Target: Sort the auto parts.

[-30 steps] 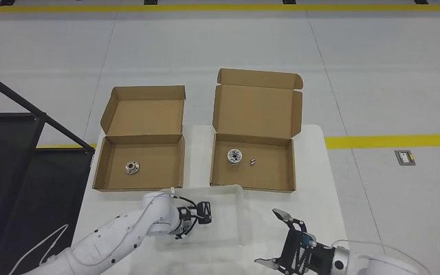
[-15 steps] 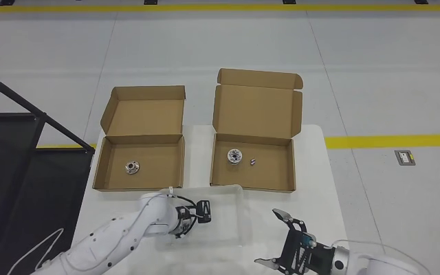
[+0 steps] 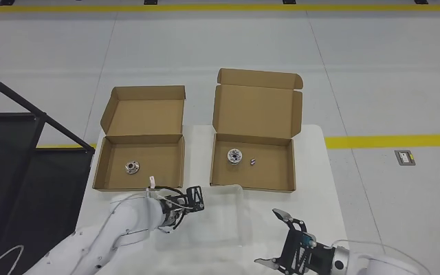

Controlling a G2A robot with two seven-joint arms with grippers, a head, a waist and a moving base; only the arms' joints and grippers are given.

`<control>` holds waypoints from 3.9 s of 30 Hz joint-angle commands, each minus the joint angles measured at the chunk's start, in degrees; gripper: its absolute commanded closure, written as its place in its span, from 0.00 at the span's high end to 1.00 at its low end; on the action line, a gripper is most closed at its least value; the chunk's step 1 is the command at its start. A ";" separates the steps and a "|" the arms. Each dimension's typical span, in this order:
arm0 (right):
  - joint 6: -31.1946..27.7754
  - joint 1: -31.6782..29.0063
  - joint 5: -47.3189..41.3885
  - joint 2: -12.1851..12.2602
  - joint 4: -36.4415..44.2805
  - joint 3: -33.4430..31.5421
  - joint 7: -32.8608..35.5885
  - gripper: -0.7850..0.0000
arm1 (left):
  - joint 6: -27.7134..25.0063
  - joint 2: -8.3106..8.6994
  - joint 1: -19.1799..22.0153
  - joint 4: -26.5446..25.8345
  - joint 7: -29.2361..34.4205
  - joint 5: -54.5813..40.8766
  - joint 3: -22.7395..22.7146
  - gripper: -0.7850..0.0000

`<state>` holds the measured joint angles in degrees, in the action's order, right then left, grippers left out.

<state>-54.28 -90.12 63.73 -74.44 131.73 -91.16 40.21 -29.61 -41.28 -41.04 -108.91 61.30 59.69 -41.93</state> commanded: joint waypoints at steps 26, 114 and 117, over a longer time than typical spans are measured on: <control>0.00 0.00 0.00 0.00 0.00 0.00 0.00 1.00 | -20.96 2.43 -7.52 -2.94 -10.33 4.65 -5.91 0.40; 0.00 0.00 0.00 0.00 0.00 0.00 0.00 1.00 | -19.34 6.10 -10.73 -2.58 -30.71 18.06 -26.26 0.00; 0.00 0.00 0.00 0.00 0.00 0.00 0.00 1.00 | -17.41 7.36 -16.50 -2.71 -36.00 19.31 -33.07 0.00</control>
<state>-54.28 -90.12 63.73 -74.44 131.73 -91.16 40.21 -47.41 -34.22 -55.49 -111.67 27.30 78.70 -72.57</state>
